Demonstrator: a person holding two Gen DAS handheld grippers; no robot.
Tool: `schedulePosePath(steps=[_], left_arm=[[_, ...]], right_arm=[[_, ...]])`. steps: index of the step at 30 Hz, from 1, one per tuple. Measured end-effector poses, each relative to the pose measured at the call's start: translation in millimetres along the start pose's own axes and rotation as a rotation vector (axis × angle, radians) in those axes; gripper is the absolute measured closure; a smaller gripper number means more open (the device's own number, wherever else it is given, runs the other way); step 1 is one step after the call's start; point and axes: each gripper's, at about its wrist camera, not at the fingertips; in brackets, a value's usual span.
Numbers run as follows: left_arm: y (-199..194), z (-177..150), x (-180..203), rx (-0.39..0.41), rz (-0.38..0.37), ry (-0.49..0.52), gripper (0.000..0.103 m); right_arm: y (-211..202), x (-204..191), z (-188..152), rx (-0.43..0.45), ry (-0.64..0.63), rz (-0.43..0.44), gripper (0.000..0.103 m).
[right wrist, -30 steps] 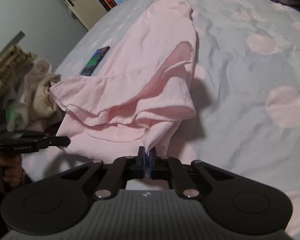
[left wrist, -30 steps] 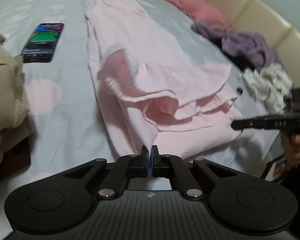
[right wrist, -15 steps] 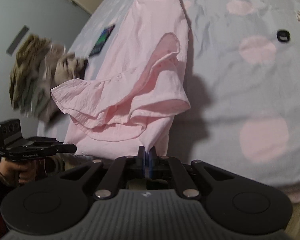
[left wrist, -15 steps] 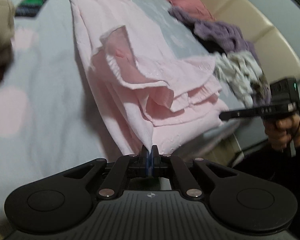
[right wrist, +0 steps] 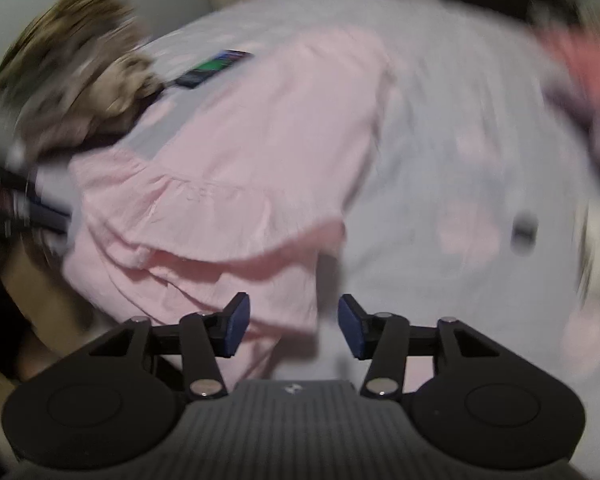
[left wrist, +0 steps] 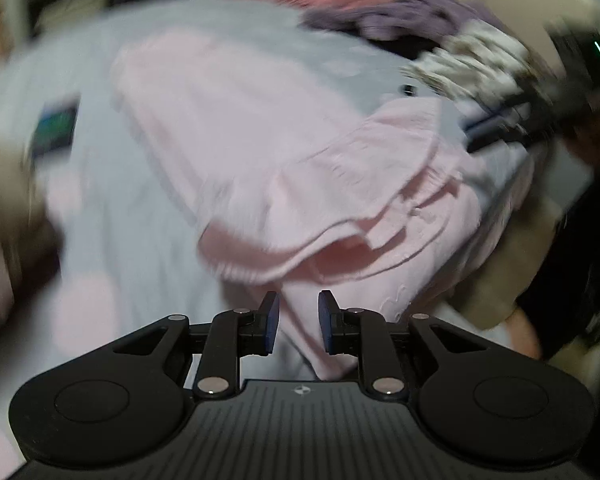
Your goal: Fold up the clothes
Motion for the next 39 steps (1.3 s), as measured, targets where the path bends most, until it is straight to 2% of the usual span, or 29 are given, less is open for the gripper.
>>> schedulePosePath(steps=[3, 6, 12, 16, 17, 18, 19, 20, 24, 27, 31, 35, 39], left_arm=[[-3.0, 5.9, 17.9, 0.026, -0.025, 0.216, 0.082], [4.6, 9.2, 29.4, 0.017, -0.031, 0.394, 0.078], [33.4, 6.2, 32.6, -0.088, -0.024, 0.605, 0.077], [29.4, -3.6, 39.5, -0.045, 0.016, 0.742, 0.076], [26.2, -6.2, 42.4, -0.026, 0.023, 0.774, 0.07], [23.0, -8.0, 45.4, -0.006, 0.028, 0.803, 0.065], [20.6, -9.8, 48.0, 0.012, 0.035, 0.825, 0.055], [19.9, -11.5, 50.0, 0.027, 0.043, 0.84, 0.054], [24.3, -12.8, 52.6, 0.042, 0.058, 0.857, 0.054], [24.3, -15.3, 58.0, 0.061, 0.065, 0.908, 0.054], [13.7, -16.8, 66.2, 0.136, 0.002, 0.939, 0.053], [27.0, -16.1, 66.8, 0.096, 0.057, 0.956, 0.053], [37.3, -20.1, 62.4, 0.043, 0.076, 0.963, 0.053]], right_arm=[[-5.8, -24.1, 5.8, 0.08, -0.258, 0.012, 0.039], [-2.9, -42.1, 5.2, 0.099, -0.466, 0.021, 0.038], [9.2, -75.9, -1.6, 0.088, -0.858, 0.046, 0.036], [17.3, -98.4, -6.1, 0.079, -1.119, 0.062, 0.022], [18.5, -100.8, -8.8, 0.078, -1.159, 0.057, 0.021], [19.3, -101.5, -12.5, 0.077, -1.186, 0.048, 0.021], [20.3, -101.1, -14.5, 0.078, -1.199, 0.034, 0.021], [21.8, -100.2, -14.6, 0.08, -1.198, 0.026, 0.021], [27.0, -100.9, -13.4, 0.092, -1.184, 0.009, 0.021], [30.4, -106.3, -15.5, 0.102, -1.194, 0.006, 0.021], [35.4, -109.0, -14.8, 0.107, -1.173, -0.007, 0.021], [40.5, -111.2, -13.7, 0.112, -1.148, -0.022, 0.021], [43.2, -111.9, -13.7, 0.107, -1.135, -0.018, 0.021]])
Point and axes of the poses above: each gripper's, at about its wrist camera, not at the fingertips, and y roughly the way its jaws point, x to its right, z to its top, and after that the axes turned 7 degrees about -z, right-handed
